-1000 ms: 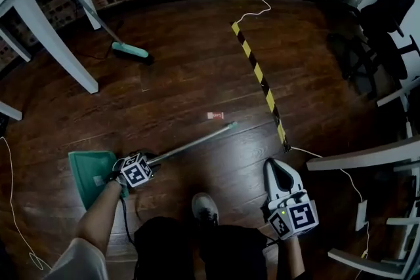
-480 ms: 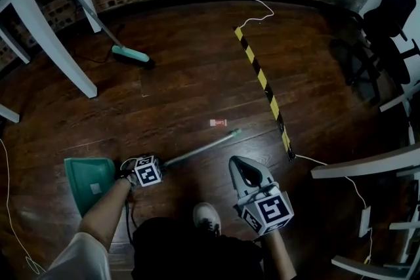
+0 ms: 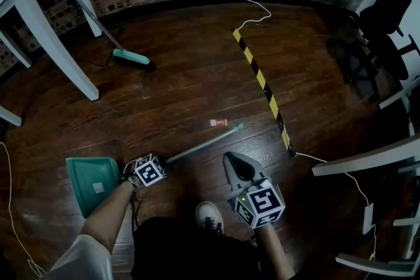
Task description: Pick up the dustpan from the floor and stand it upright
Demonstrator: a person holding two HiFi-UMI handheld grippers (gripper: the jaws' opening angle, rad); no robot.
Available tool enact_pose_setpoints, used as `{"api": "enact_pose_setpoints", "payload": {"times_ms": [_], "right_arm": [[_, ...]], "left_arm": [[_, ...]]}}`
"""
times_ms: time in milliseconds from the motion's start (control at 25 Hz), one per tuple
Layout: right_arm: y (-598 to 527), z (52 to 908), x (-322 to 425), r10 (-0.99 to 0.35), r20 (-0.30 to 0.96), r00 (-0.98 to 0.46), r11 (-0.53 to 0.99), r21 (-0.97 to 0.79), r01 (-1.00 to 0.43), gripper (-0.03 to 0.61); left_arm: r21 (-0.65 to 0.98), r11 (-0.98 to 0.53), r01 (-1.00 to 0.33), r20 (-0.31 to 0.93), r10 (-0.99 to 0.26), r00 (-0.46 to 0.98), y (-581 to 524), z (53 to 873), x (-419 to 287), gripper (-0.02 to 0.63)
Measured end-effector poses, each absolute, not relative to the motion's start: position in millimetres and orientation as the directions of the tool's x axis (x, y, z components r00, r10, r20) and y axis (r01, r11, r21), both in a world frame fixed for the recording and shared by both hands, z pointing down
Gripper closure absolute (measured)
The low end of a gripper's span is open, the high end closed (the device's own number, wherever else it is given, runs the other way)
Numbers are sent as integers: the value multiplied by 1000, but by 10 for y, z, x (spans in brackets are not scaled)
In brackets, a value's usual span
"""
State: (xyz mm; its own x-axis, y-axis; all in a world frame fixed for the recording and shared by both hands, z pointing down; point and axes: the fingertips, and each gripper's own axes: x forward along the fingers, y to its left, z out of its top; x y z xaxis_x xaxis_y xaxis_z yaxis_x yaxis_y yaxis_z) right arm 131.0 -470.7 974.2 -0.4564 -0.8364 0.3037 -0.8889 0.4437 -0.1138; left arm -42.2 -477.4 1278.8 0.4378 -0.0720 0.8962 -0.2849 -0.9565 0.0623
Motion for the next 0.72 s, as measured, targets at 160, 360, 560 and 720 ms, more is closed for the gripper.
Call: {"api": "enact_pose_setpoints", "payload": {"times_ms": [160, 360, 560, 720], "right_arm": [[-4632, 9599, 1254, -846, 275, -456, 448, -96, -889, 566], [-4541, 9391, 1065, -849, 219, -480, 473, -87, -877, 566], [-4460, 9209, 873, -845, 194, -499, 497, -61, -865, 566], [-4390, 9149, 788, -842, 191, -504, 505, -50, -862, 566]], "left_arm": [[7, -942, -334, 836, -178, 519, -4937, 12239, -403, 505], [-9, -916, -401, 689, -296, 661, -5132, 11362, -348, 505], [5, -899, -437, 470, -384, 795, -5161, 10566, -440, 505], [6, -875, -484, 328, -455, 828, -5110, 10258, -665, 509]]}}
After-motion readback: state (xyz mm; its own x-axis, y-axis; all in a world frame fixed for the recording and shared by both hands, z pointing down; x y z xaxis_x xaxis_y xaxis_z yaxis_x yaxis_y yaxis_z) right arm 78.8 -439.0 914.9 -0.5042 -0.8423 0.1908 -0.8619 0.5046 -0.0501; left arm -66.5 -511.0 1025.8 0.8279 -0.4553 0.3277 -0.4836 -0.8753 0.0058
